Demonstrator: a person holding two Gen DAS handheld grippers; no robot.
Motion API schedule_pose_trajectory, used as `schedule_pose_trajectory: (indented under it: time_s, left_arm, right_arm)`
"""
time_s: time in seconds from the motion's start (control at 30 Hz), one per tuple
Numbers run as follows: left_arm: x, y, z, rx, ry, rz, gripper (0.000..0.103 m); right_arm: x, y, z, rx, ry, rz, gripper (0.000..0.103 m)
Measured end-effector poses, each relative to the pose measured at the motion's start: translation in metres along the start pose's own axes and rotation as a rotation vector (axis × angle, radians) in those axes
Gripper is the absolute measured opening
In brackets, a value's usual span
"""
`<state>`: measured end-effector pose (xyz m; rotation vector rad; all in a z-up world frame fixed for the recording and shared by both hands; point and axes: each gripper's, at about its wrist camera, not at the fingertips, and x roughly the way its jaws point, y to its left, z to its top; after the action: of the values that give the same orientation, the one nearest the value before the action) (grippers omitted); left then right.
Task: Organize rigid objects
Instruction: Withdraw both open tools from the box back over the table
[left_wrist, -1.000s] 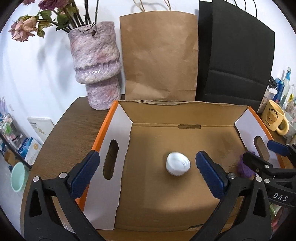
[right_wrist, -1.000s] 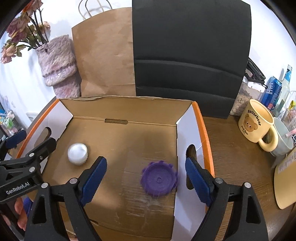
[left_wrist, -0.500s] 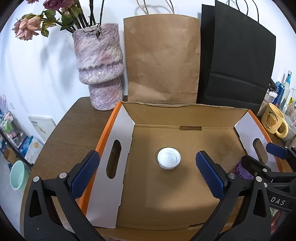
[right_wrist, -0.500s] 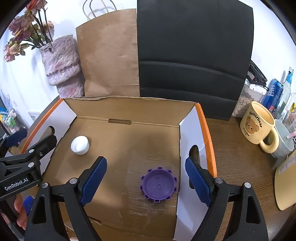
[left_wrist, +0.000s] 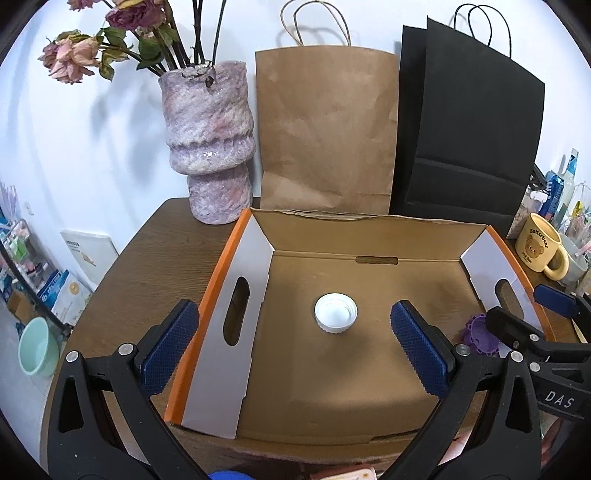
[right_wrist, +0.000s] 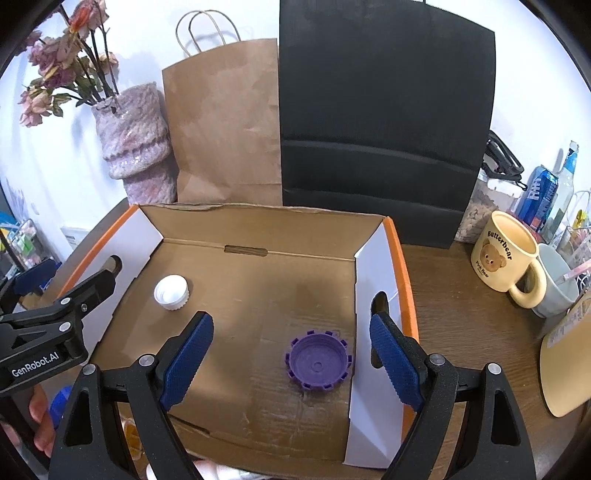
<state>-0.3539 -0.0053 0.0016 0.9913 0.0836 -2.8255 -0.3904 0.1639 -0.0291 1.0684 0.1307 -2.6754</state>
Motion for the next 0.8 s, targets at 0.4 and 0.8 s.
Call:
schedule_pose_trajectory:
  time_s: [0.4,0.8]
  left_arm:
    - [-0.029,0.001,-0.011,-0.005,-0.037,0.015,0.103]
    - [-0.056,0.002,-0.031,-0.005,-0.047,0.016,0.103]
  right_arm:
    - [-0.030,0.003,-0.011,-0.013,-0.045,0.016,0.091]
    - [-0.059,0.011,-0.035,-0.032,-0.075,0.025,0.091]
